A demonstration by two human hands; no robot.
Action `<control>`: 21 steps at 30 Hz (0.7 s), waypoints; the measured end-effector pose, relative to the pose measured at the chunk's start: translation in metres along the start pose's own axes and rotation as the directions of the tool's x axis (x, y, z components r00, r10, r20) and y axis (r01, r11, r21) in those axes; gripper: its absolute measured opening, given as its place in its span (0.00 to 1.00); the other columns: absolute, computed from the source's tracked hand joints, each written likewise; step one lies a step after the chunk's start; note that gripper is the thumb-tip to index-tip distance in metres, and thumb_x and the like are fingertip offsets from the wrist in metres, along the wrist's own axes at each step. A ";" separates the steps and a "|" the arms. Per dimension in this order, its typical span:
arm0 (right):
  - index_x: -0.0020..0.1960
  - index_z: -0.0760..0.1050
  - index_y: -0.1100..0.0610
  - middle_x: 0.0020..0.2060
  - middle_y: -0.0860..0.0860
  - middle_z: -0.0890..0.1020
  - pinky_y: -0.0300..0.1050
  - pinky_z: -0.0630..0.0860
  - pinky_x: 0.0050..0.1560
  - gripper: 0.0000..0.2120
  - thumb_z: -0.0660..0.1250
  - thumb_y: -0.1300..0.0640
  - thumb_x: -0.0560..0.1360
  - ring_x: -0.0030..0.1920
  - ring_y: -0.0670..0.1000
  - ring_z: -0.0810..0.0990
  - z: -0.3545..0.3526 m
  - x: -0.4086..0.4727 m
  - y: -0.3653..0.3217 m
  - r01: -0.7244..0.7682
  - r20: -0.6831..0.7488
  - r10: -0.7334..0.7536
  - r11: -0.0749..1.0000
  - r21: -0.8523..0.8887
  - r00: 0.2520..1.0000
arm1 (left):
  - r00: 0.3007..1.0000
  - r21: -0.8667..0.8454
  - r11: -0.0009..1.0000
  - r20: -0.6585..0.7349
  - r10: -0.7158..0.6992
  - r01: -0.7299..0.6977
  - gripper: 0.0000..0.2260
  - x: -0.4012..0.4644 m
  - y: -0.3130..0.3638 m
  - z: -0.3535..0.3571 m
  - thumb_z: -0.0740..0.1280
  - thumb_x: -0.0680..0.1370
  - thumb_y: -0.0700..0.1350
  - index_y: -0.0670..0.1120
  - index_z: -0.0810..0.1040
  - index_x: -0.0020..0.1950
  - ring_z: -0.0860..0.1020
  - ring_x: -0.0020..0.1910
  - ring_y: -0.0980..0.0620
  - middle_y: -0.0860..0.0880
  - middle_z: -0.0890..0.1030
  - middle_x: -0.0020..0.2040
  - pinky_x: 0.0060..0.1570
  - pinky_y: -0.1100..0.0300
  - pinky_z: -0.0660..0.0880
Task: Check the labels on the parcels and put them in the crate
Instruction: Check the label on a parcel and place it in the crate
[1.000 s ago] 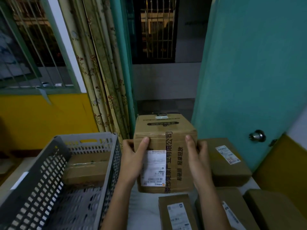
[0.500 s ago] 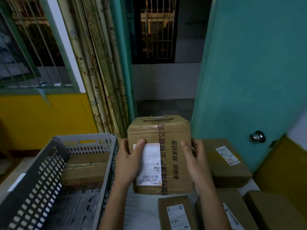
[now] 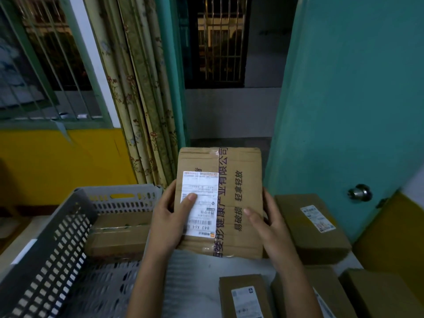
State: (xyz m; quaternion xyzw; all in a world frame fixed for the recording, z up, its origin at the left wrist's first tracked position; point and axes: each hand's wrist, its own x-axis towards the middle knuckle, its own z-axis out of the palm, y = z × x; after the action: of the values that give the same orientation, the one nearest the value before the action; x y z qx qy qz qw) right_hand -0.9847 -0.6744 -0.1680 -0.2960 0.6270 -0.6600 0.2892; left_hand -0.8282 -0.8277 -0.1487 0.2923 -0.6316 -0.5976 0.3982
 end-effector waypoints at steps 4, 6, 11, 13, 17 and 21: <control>0.69 0.70 0.32 0.61 0.41 0.82 0.56 0.81 0.56 0.28 0.74 0.45 0.71 0.59 0.48 0.83 0.007 0.005 0.000 0.051 -0.113 -0.039 0.993 0.105 0.993 | 1.000 -0.015 1.000 0.009 -0.020 0.020 0.23 0.002 0.000 -0.003 0.74 0.75 0.53 0.63 0.75 0.69 0.86 0.53 0.49 0.56 0.86 0.57 0.52 0.43 0.83; 0.63 0.73 0.35 0.57 0.40 0.83 0.54 0.81 0.55 0.24 0.74 0.47 0.70 0.58 0.48 0.83 0.009 0.007 -0.004 0.086 -0.193 -0.053 0.983 0.163 0.980 | 0.995 0.013 0.999 0.091 -0.033 0.032 0.28 0.002 -0.004 -0.007 0.74 0.74 0.53 0.66 0.71 0.72 0.85 0.56 0.51 0.58 0.84 0.59 0.54 0.45 0.82; 0.62 0.72 0.44 0.58 0.49 0.83 0.57 0.81 0.53 0.22 0.76 0.48 0.72 0.57 0.54 0.83 0.008 0.009 -0.006 0.075 -0.204 -0.028 0.972 0.225 0.978 | 0.984 -0.066 0.992 0.149 -0.093 0.104 0.27 0.000 -0.010 -0.007 0.71 0.77 0.50 0.72 0.68 0.71 0.82 0.62 0.53 0.59 0.80 0.67 0.58 0.51 0.81; 0.69 0.70 0.40 0.59 0.44 0.83 0.52 0.79 0.56 0.28 0.74 0.46 0.71 0.59 0.50 0.83 0.005 0.009 -0.007 0.056 -0.086 -0.039 0.979 0.196 0.995 | 0.990 -0.099 0.989 0.092 -0.103 0.112 0.25 0.000 -0.008 -0.002 0.68 0.80 0.49 0.68 0.67 0.73 0.82 0.61 0.55 0.60 0.80 0.66 0.56 0.55 0.81; 0.74 0.63 0.34 0.62 0.38 0.82 0.42 0.76 0.59 0.33 0.71 0.49 0.74 0.62 0.42 0.81 0.007 0.004 -0.008 0.050 0.045 -0.058 0.987 0.151 0.997 | 0.996 -0.127 0.988 -0.021 -0.086 0.083 0.22 0.005 -0.003 0.003 0.68 0.81 0.48 0.62 0.70 0.73 0.84 0.56 0.57 0.58 0.81 0.64 0.53 0.56 0.82; 0.72 0.68 0.37 0.60 0.39 0.83 0.42 0.79 0.56 0.26 0.69 0.54 0.77 0.59 0.43 0.82 0.013 0.006 -0.011 0.115 -0.108 -0.097 0.977 0.178 0.989 | 0.998 -0.051 0.997 0.045 -0.052 0.055 0.28 0.003 0.000 -0.002 0.74 0.76 0.55 0.65 0.69 0.74 0.81 0.61 0.59 0.60 0.78 0.67 0.54 0.58 0.81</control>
State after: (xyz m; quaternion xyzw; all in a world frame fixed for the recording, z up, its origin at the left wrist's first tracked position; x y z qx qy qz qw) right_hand -0.9787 -0.6866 -0.1563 -0.2682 0.5603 -0.7433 0.2483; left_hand -0.8283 -0.8310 -0.1485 0.2853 -0.6162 -0.6307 0.3756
